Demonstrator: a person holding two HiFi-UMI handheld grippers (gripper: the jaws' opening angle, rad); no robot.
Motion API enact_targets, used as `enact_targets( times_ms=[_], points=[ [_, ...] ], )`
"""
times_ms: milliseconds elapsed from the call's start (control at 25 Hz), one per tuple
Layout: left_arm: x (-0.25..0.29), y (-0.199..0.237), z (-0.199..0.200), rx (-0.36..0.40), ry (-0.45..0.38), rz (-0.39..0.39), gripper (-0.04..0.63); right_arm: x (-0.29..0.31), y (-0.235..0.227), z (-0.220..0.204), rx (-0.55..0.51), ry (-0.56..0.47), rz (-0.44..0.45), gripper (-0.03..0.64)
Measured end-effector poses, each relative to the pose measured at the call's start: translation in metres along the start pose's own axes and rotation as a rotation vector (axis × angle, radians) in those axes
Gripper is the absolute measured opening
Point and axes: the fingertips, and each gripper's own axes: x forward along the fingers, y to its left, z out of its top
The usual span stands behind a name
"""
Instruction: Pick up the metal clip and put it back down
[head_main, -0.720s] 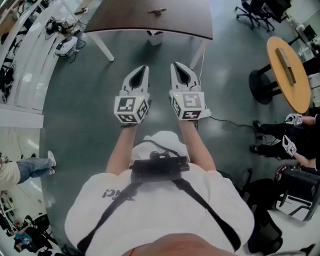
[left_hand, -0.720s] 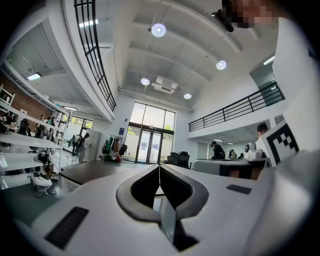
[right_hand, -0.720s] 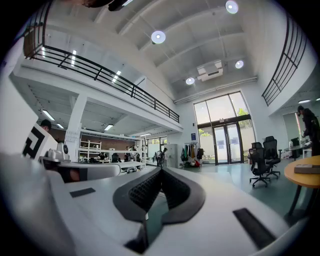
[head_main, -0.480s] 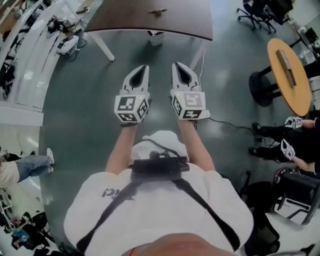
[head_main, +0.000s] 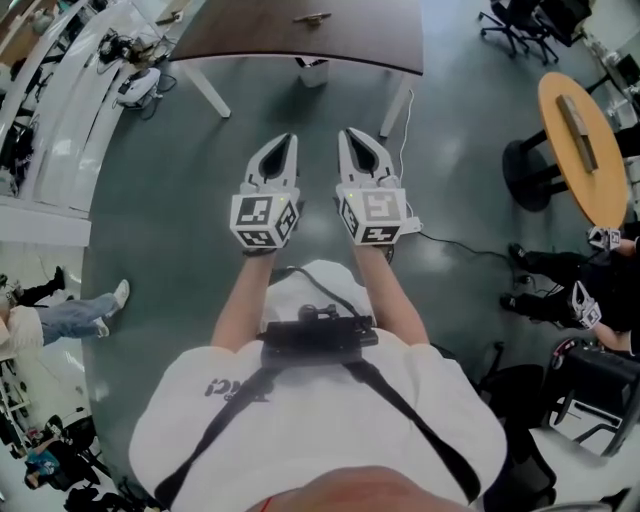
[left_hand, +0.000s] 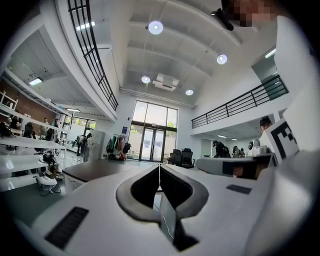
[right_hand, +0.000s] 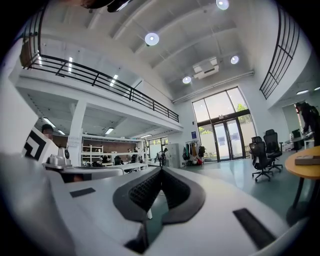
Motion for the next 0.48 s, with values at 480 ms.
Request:
enact_targets(
  times_ms=[480],
  points=[
    [0.008, 0.035, -0.021, -0.033, 0.056, 0.035, 0.014, 0.031, 0.011, -0.030, 0.054, 0.048, 0.034, 0.005]
  ],
)
